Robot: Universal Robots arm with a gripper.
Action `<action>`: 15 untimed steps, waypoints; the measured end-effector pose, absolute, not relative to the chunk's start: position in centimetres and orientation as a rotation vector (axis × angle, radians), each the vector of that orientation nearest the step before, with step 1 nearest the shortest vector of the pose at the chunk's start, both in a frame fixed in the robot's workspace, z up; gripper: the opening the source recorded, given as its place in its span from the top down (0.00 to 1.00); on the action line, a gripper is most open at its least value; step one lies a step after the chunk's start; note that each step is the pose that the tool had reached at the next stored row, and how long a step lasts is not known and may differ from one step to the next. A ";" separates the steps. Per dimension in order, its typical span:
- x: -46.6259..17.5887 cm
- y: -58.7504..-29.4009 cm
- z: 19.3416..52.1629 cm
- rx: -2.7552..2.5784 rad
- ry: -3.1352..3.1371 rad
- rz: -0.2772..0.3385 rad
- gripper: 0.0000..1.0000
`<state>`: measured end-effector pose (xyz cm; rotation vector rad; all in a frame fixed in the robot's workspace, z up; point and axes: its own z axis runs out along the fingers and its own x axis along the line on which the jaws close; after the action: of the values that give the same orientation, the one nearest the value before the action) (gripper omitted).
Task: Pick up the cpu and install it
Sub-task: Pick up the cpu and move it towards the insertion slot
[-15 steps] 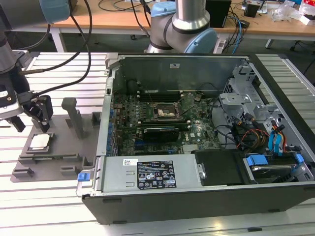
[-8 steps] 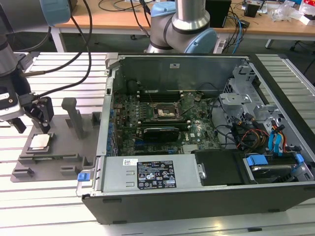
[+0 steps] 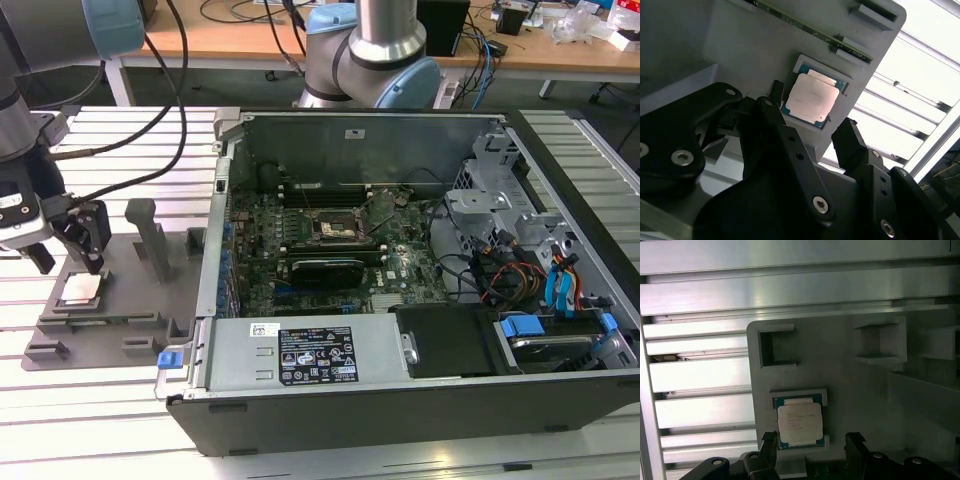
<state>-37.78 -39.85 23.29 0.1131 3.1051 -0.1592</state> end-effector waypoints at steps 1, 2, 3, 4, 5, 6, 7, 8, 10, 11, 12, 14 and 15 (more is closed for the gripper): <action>-37.8 -39.8 23.2 0.113 3.105 -0.159 0.34; -37.8 -39.9 22.9 0.113 3.105 -0.159 0.34; -37.8 -39.9 22.7 0.113 3.105 -0.159 0.34; -37.8 -39.9 22.6 0.113 3.105 -0.158 0.34; -37.8 -40.0 22.5 0.113 3.106 -0.152 0.34; -37.9 -40.1 22.5 0.113 3.106 -0.144 0.34; -38.1 -40.5 22.5 0.114 3.108 -0.115 0.34; -38.1 -40.7 22.4 0.108 3.109 -0.108 0.34; -38.1 -40.8 22.2 0.042 3.109 -0.107 0.34; -38.1 -40.8 22.2 0.016 3.108 -0.107 0.34; -38.1 -40.8 22.2 -0.002 3.108 -0.106 0.34; -38.1 -40.8 22.0 -0.015 3.108 -0.106 0.34; -38.1 -40.8 21.9 -0.020 3.108 -0.106 0.34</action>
<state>-38.12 -40.78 21.91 -0.0199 3.1076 -0.1058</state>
